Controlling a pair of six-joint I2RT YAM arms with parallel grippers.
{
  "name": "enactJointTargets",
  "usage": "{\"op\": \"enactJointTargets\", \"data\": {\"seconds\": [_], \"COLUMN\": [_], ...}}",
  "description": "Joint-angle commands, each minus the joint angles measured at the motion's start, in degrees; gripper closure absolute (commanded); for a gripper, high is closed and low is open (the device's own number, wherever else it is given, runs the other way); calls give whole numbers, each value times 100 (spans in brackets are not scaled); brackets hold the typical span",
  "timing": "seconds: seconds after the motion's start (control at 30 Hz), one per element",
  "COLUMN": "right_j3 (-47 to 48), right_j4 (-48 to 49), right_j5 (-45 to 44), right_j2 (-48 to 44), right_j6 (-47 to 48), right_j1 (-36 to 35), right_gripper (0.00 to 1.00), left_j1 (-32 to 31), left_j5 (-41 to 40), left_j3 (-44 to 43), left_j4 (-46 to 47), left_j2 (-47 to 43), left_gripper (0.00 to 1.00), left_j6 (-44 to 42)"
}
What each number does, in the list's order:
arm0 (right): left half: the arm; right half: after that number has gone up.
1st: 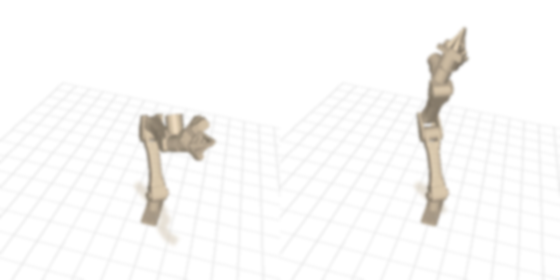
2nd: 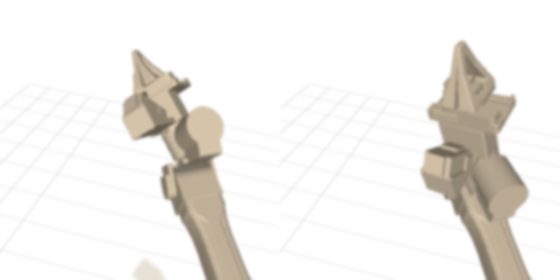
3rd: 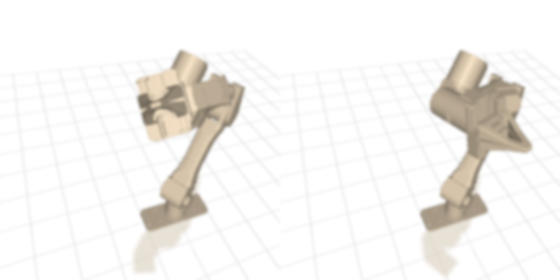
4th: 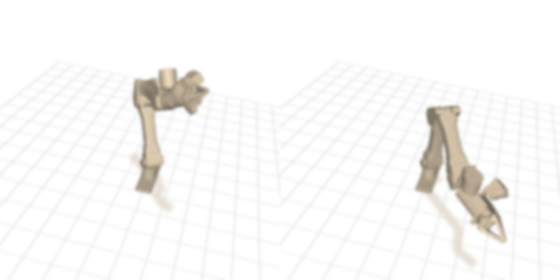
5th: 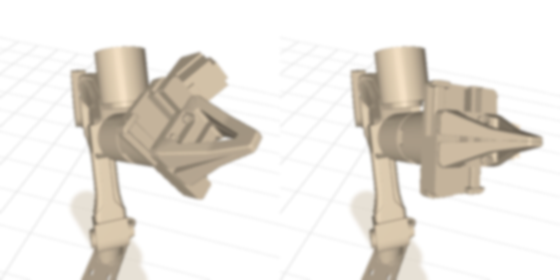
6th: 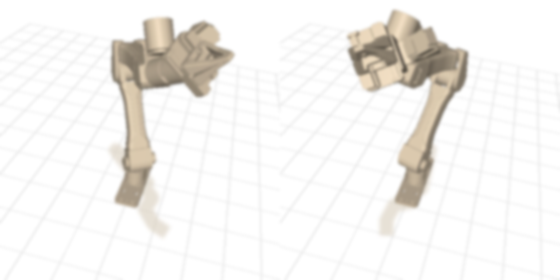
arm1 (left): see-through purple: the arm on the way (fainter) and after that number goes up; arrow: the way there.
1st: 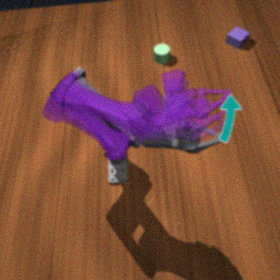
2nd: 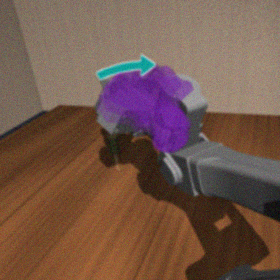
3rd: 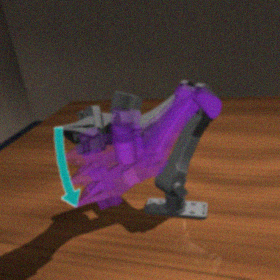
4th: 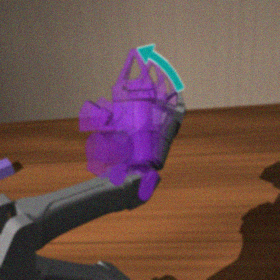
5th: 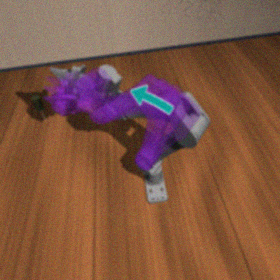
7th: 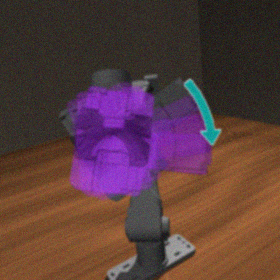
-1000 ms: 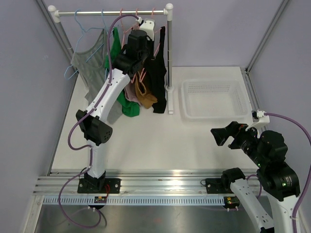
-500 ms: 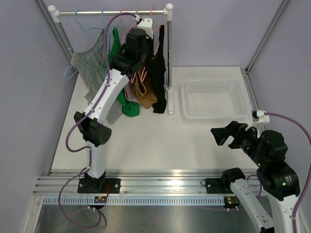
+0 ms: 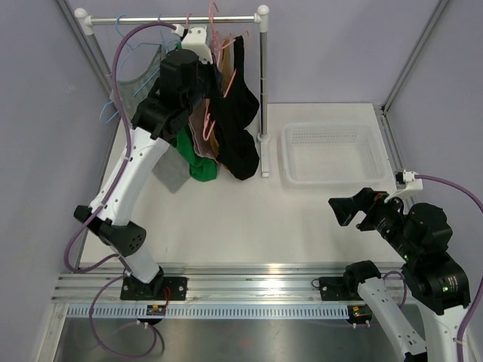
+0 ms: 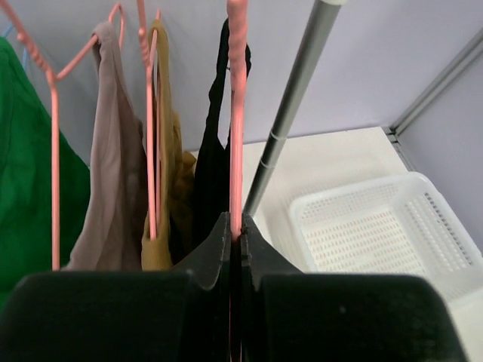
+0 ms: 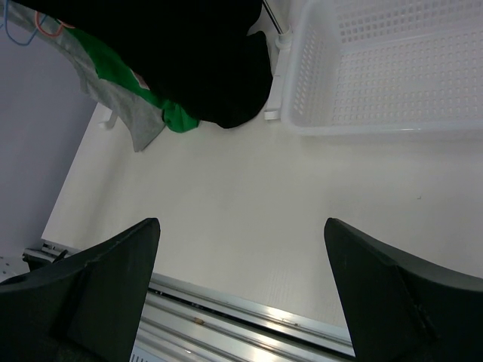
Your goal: Remove the tank top from the hanger
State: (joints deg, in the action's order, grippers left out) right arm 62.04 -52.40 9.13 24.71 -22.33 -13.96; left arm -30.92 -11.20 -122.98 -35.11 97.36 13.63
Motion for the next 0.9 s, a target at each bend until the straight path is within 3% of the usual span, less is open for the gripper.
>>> {"op": "enactJointTargets", "data": {"seconds": [0.0, 0.23, 0.37, 0.57, 0.67, 0.73, 0.87], "right_j3": [291, 467, 318, -454, -693, -693, -659], "right_j4": [55, 177, 730, 2908, 3894, 4158, 4282], "right_j5": [133, 265, 956, 2819, 3173, 3201, 2133], "right_j2": [131, 306, 420, 999, 1605, 2070, 2433], "right_j6": [9, 158, 45, -851, -1396, -1467, -1187], "right_j1": [-37, -37, -37, -37, -46, -124, -914], "right_gripper": [2, 2, 2, 2, 4, 6, 7], "left_j1": [-90, -309, -468, -538, -538, -538, -538], "left_j5": [178, 917, 1558, 2806, 3360, 3528, 3344], "left_j3": [352, 2047, 3837, 5625, 6276, 6696, 7129], "left_j4": [102, 135, 434, 629, 567, 585, 453], "left_j2": [-786, -2480, -3853, -5733, -6254, -6729, -7283], "left_gripper": [100, 100, 100, 100, 100, 100, 100], "left_j6": [438, 808, 1194, 1668, 1888, 2205, 2766]}}
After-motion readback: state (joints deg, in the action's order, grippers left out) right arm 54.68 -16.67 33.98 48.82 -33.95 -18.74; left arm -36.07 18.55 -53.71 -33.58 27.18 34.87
